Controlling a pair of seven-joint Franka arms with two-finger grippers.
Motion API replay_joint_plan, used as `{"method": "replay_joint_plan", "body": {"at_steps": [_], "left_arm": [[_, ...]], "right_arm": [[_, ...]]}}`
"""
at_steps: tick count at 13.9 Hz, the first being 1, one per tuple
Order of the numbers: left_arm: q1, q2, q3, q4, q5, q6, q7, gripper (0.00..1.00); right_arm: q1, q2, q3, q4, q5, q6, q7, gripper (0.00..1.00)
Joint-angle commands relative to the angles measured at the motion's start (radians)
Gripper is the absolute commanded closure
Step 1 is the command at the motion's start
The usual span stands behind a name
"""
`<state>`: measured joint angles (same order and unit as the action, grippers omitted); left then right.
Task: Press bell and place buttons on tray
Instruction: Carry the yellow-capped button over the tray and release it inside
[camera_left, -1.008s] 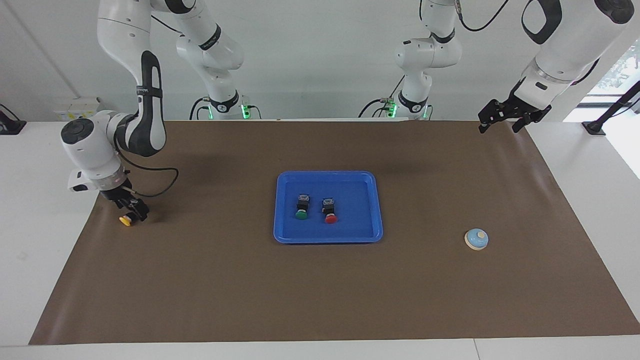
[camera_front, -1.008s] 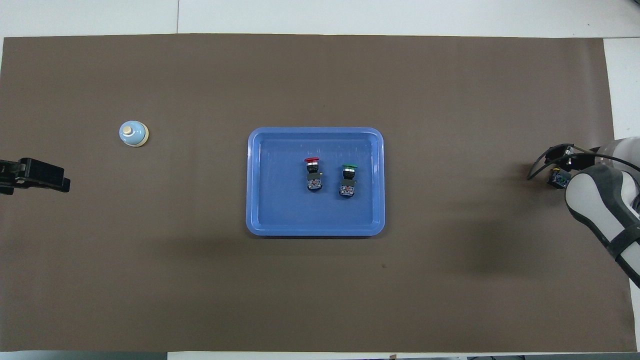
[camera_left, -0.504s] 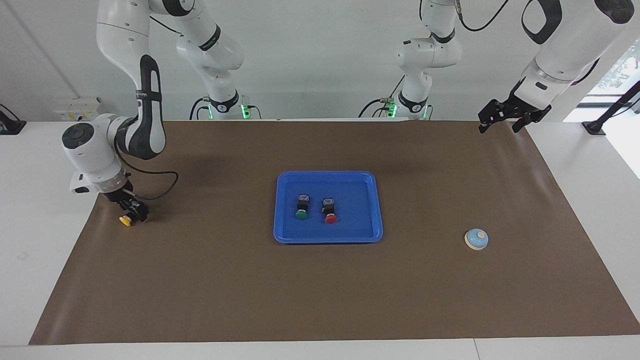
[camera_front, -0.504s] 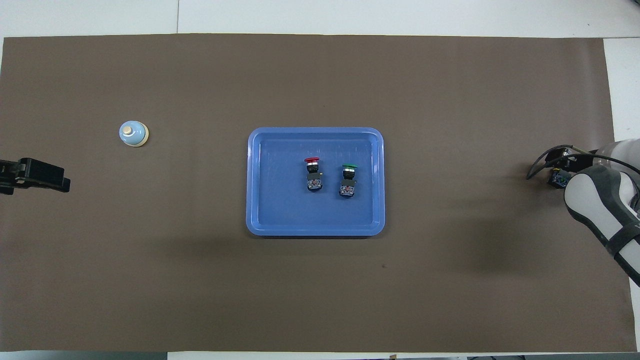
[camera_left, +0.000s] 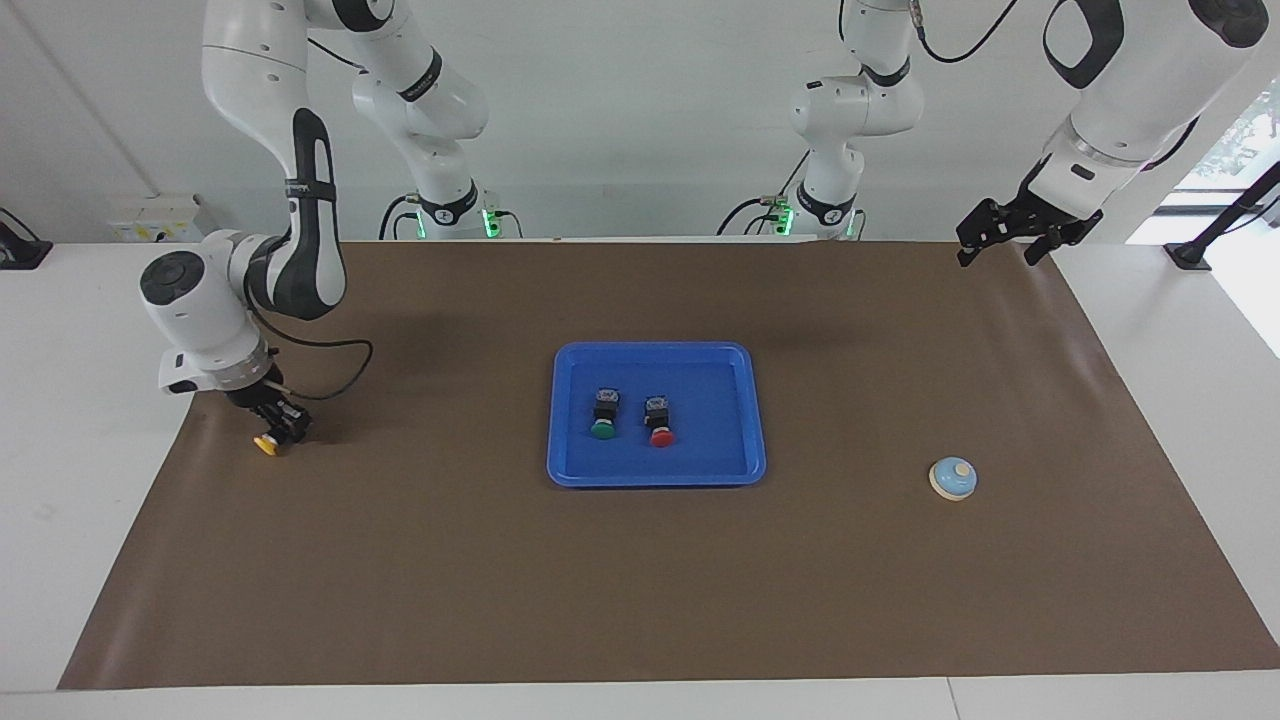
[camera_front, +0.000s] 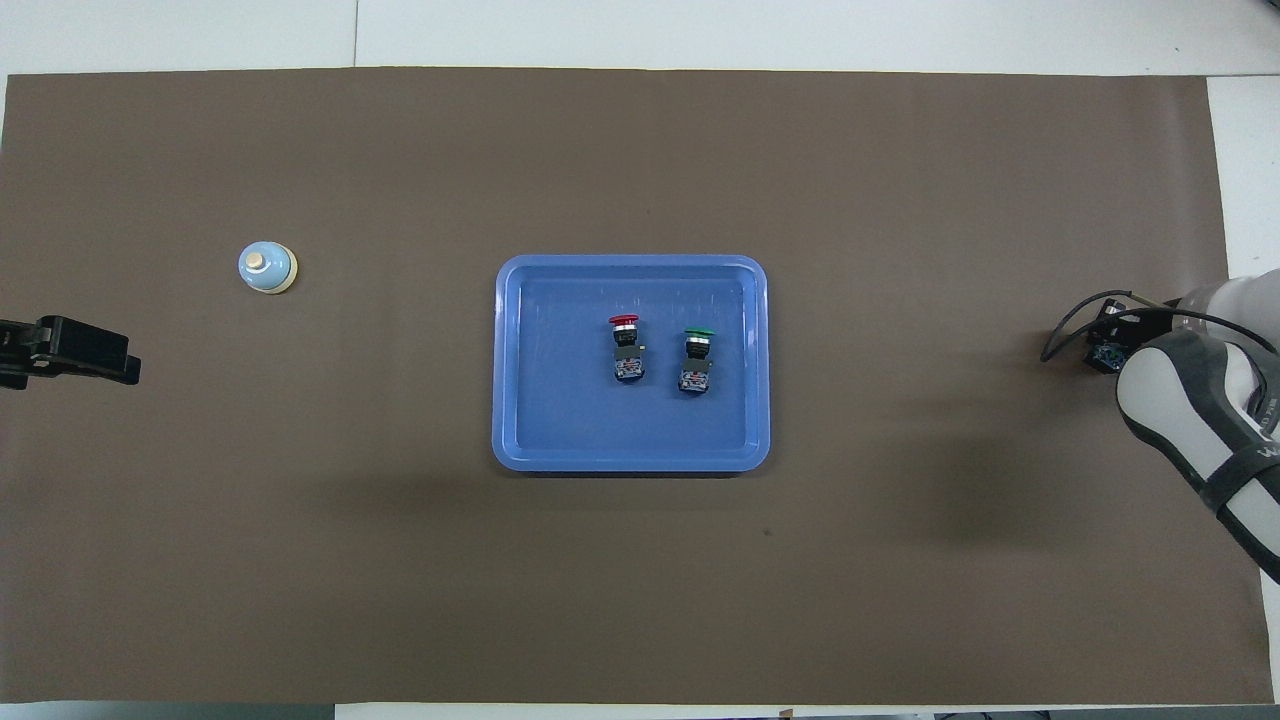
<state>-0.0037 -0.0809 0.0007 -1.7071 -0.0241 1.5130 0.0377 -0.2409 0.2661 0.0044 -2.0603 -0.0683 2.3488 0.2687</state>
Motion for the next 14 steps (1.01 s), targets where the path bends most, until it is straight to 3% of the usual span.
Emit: {"method": "replay_joint_plan", "body": {"at_steps": [1, 8, 11, 14], "left_arm": [[0.004, -0.005, 0.002, 0.003, -0.013, -0.008, 0.005, 0.00], [0.004, -0.003, 0.002, 0.003, -0.013, -0.008, 0.005, 0.00], [0.004, -0.005, 0.001, 0.001, -0.013, -0.008, 0.005, 0.00], [0.004, -0.003, 0.001, 0.003, -0.013, -0.008, 0.005, 0.00]], "right_arm": [[0.109, -0.004, 0.005, 0.145, 0.002, -0.179, 0.045, 1.00], [0.501, 0.087, 0.005, 0.500, 0.073, -0.514, 0.378, 1.00], [0.679, 0.143, 0.003, 0.606, 0.087, -0.540, 0.525, 1.00], [0.802, 0.284, 0.005, 0.774, 0.088, -0.565, 0.676, 1.00]]}}
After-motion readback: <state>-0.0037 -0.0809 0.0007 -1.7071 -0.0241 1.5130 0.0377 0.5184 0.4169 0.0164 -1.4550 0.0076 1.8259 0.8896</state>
